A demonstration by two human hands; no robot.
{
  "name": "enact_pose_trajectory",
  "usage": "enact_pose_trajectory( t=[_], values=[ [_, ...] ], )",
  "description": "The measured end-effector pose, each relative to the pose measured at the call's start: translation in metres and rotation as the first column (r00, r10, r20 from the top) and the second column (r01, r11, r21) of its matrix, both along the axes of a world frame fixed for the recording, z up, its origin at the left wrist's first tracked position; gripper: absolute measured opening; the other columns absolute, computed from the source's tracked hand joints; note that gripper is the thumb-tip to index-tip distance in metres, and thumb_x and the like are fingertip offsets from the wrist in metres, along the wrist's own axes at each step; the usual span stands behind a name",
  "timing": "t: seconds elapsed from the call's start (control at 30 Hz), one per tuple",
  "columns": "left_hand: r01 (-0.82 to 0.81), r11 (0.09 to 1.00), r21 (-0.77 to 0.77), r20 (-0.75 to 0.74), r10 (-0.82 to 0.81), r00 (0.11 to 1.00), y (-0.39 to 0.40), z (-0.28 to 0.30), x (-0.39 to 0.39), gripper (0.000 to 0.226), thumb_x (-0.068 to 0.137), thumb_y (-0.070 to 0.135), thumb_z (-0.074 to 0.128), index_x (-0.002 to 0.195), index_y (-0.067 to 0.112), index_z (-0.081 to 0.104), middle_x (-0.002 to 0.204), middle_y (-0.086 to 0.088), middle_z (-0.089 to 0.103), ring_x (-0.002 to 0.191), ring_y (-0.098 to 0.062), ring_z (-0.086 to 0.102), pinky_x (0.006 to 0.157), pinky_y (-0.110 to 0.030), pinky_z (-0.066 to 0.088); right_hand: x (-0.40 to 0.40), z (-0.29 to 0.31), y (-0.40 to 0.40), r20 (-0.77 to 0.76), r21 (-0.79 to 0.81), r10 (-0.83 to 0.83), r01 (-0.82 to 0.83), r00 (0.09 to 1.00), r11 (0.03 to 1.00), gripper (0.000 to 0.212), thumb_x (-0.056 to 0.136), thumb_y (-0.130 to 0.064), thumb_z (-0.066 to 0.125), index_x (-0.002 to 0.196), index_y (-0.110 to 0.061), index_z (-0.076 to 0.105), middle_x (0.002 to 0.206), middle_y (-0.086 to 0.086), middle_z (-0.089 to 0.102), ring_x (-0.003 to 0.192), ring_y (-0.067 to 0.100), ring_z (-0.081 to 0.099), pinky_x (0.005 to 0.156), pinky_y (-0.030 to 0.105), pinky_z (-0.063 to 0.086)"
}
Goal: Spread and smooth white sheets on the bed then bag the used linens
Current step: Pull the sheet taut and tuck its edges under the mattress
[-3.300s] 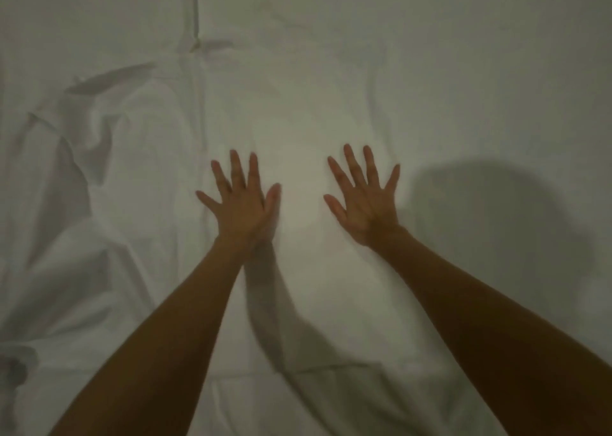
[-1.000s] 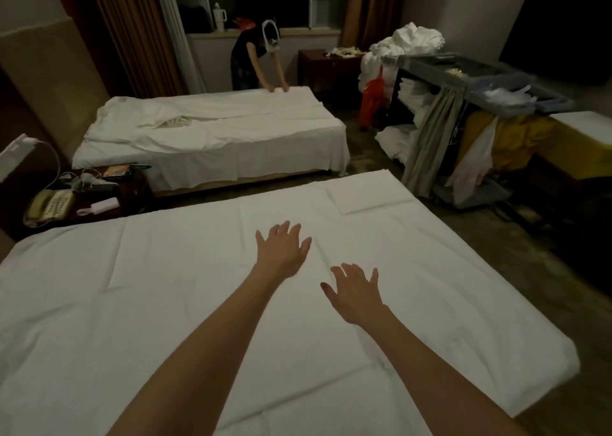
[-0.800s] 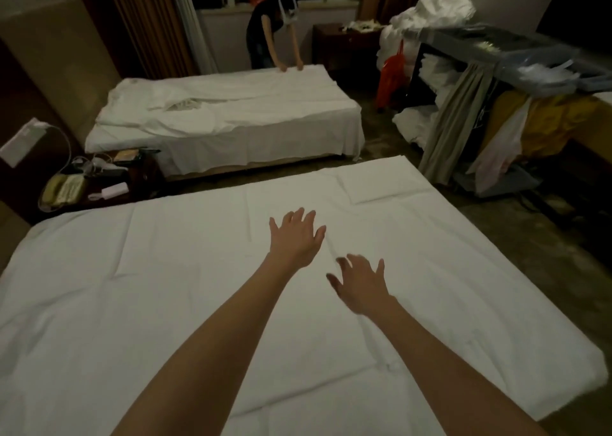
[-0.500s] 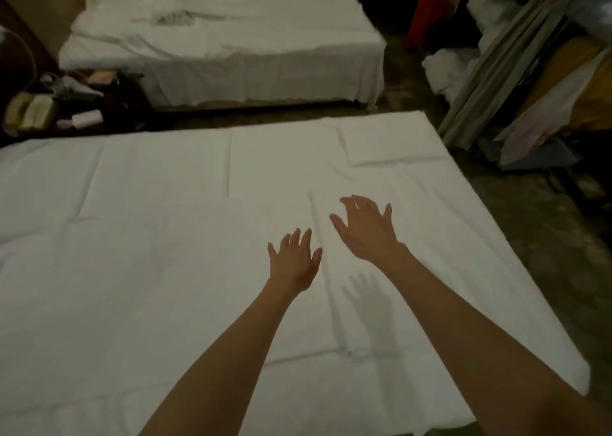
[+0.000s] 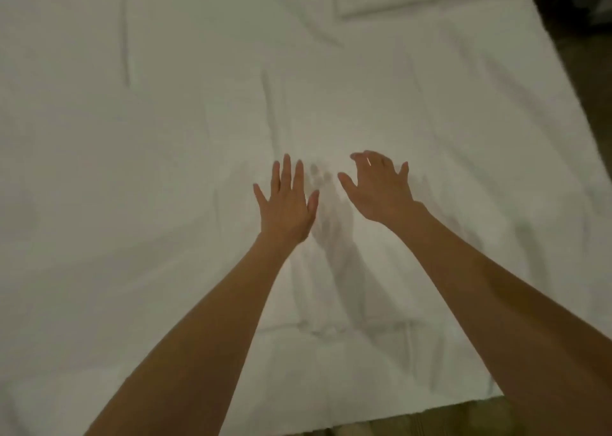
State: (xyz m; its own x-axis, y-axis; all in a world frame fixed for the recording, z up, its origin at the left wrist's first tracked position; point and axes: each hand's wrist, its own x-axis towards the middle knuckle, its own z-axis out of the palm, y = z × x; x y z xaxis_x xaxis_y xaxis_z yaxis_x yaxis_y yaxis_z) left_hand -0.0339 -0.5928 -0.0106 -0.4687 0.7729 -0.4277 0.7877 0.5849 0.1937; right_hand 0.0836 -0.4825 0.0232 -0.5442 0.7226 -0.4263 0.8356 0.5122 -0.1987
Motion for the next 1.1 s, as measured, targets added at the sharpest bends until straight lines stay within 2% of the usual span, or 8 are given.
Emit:
enact_pose_trajectory(
  t=[0.17,0.3,0.5,0.6,0.73,0.87,0.97,1.1],
  values=[
    [-0.034,0.993,-0.115,0.05,0.04,0.998,0.015,-0.06,-0.005,0.065,0.103,0.047,0.022,0.155,0.018,-0.005,0.162,0.0,-0.017,0.149,-0.017,-0.012,0.115,-0.061,0.005,0.028,-0.068,0.035,-0.01,-0.099,-0.198,0.196,0.98,0.976,0.058,0.098,-0.044,0.043,0.148,-0.016,0.03,0.156,0.009,0.022,0.144,0.029,0.016,0.115,0.053,0.011],
    [0.004,0.985,-0.174,-0.002,-0.005,1.0,0.008,-0.085,-0.002,0.072,0.101,0.054,0.018,0.152,0.017,-0.016,0.158,-0.002,-0.028,0.147,-0.02,-0.02,0.111,-0.066,0.004,0.057,-0.091,0.063,-0.057,-0.026,-0.364,0.363,0.93,0.932,0.064,0.095,-0.038,0.052,0.147,-0.011,0.028,0.156,0.013,0.018,0.144,0.031,0.018,0.113,0.056,0.018],
    [-0.012,0.982,-0.188,-0.024,0.007,1.0,0.009,-0.094,-0.001,0.075,0.099,0.057,0.015,0.15,0.016,-0.023,0.157,-0.003,-0.031,0.146,-0.02,-0.024,0.111,-0.067,-0.001,0.064,-0.09,0.104,-0.114,-0.013,-0.644,0.647,0.757,0.762,0.076,0.087,-0.046,0.064,0.142,-0.004,0.032,0.146,0.019,0.034,0.137,0.035,0.03,0.105,0.05,0.034],
    [-0.006,0.983,-0.182,0.014,0.008,1.0,0.009,-0.095,-0.002,0.076,0.099,0.057,0.015,0.149,0.017,-0.024,0.156,-0.002,-0.033,0.145,-0.02,-0.026,0.11,-0.066,-0.006,0.064,-0.082,0.119,-0.131,-0.181,-0.675,0.652,0.726,0.736,0.069,0.087,-0.041,0.066,0.136,0.001,0.042,0.139,0.02,0.049,0.128,0.035,0.046,0.104,0.041,0.037],
    [-0.06,0.996,-0.065,0.222,0.073,0.972,0.004,-0.087,-0.015,0.072,0.1,0.053,0.027,0.153,0.023,-0.012,0.159,0.005,-0.026,0.146,-0.011,-0.021,0.111,-0.061,-0.014,0.051,-0.054,0.108,-0.244,-0.157,-0.584,0.563,0.774,0.811,0.053,0.087,-0.031,0.066,0.128,0.002,0.056,0.129,0.022,0.058,0.119,0.035,0.054,0.101,0.04,0.042],
    [-0.347,0.938,0.022,0.606,0.263,0.751,0.001,-0.059,-0.042,0.054,0.103,0.041,0.035,0.153,0.022,0.023,0.162,0.01,0.008,0.148,-0.006,0.006,0.118,-0.046,-0.01,0.016,-0.008,0.08,-0.38,-0.232,-0.498,0.44,0.78,0.867,0.042,0.089,-0.02,0.065,0.127,-0.004,0.059,0.126,0.014,0.062,0.117,0.027,0.058,0.093,0.024,0.042],
    [-0.479,0.878,0.019,0.795,0.277,0.54,-0.003,-0.021,-0.056,0.047,0.105,0.03,0.034,0.149,0.012,0.032,0.158,0.0,0.025,0.147,-0.013,0.02,0.121,-0.032,0.008,-0.026,0.014,0.047,-0.373,-0.249,-0.375,0.298,0.849,0.922,0.044,0.091,-0.021,0.062,0.13,-0.004,0.054,0.13,0.016,0.059,0.119,0.029,0.055,0.097,0.027,0.04],
    [-0.578,0.815,-0.033,0.91,0.264,0.321,-0.03,0.03,-0.073,0.056,0.099,0.049,0.035,0.15,0.027,0.03,0.156,0.008,0.03,0.141,-0.015,0.032,0.115,-0.045,0.02,-0.086,0.034,-0.012,-0.393,-0.278,-0.266,0.162,0.88,0.947,0.045,0.094,-0.022,0.056,0.136,-0.008,0.05,0.132,0.013,0.057,0.119,0.029,0.053,0.099,0.031,0.041]
  ],
)
